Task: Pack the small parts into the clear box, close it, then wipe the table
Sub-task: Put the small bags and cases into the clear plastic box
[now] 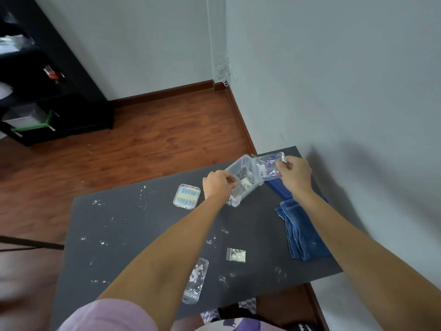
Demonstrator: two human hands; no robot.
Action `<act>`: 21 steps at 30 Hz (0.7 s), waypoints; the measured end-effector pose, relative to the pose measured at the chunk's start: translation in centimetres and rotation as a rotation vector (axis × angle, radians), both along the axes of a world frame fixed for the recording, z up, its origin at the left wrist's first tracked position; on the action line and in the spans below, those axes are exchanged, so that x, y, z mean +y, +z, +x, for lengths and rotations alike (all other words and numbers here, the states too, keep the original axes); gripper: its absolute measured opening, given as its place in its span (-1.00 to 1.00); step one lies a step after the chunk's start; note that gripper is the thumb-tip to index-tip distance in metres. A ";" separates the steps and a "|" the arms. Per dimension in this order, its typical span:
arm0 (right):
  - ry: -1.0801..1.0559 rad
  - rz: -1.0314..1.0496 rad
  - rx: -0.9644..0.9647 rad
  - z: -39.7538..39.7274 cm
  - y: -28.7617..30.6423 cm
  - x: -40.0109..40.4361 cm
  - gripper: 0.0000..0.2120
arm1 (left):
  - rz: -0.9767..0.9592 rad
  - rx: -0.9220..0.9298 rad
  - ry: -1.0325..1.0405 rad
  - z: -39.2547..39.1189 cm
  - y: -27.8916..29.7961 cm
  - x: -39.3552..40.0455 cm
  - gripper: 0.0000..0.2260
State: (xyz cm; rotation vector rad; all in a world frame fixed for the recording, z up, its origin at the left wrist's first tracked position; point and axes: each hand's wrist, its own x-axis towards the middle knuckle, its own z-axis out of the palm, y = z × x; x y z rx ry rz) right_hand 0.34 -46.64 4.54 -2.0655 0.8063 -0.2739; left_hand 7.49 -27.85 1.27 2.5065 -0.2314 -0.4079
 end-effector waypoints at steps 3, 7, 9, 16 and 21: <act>0.060 -0.086 0.010 1.5 0.0 1.2 -0.69 | -0.058 -0.065 -0.006 -0.2 0.2 0.7 -0.90; 0.140 -0.127 0.042 3.1 -0.8 2.9 -0.58 | -0.232 -0.148 0.111 -0.4 0.7 3.5 -0.85; 0.163 -0.158 0.123 3.6 -1.5 3.8 -0.65 | -0.219 -0.203 0.153 -0.5 0.9 5.9 -0.81; 0.200 -0.298 0.236 3.7 -3.9 5.9 -0.79 | 0.019 -0.112 0.154 -2.5 -0.7 16.0 -0.75; 0.195 -0.304 0.284 3.6 -5.1 6.5 -0.87 | 0.187 0.090 -0.038 -5.6 -2.3 20.3 -0.57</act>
